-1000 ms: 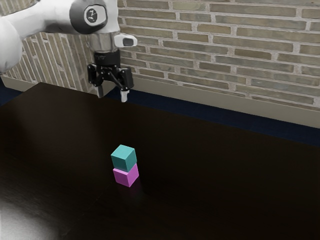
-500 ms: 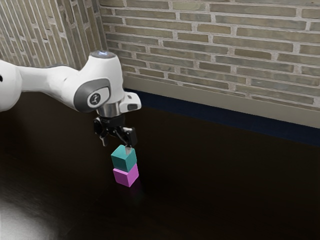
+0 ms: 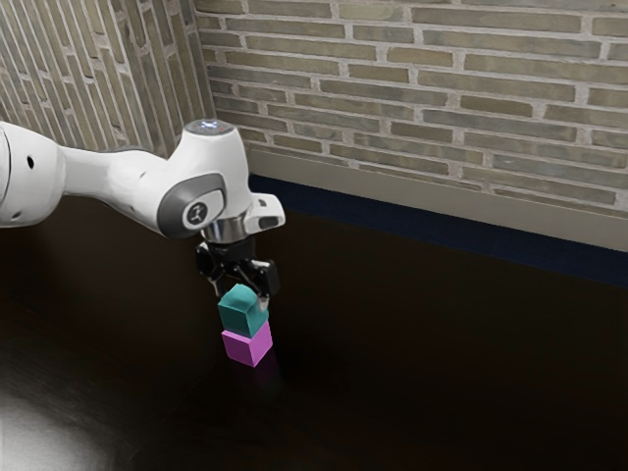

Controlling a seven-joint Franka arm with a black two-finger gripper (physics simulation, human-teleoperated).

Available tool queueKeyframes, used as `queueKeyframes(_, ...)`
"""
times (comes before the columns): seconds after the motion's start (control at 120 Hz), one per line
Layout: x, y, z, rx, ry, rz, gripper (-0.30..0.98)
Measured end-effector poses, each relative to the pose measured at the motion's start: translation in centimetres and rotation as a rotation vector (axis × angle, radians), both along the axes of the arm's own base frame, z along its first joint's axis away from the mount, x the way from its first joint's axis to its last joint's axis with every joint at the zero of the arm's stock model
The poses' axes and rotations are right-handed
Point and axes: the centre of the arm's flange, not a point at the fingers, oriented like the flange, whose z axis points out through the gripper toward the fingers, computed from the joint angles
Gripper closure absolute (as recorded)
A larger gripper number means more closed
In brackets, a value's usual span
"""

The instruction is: Pick up the blue block with one arm, and put the blue block on the table with one arm

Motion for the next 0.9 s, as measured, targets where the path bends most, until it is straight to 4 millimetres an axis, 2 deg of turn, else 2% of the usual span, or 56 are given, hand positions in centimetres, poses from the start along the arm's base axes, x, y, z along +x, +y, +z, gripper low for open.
queueKeyframes(0.242,0.3,0.6,-0.9,-0.002,0.008,0.014,0.03)
queueKeyframes(0.508,1.5,1.5,-3.2,-0.010,0.036,0.035,0.04)
queueKeyframes(0.75,1.7,1.7,-3.6,-0.012,0.037,0.040,0.22)
queueKeyframes(0.9,1.7,1.7,-3.6,-0.011,0.037,0.040,0.27)
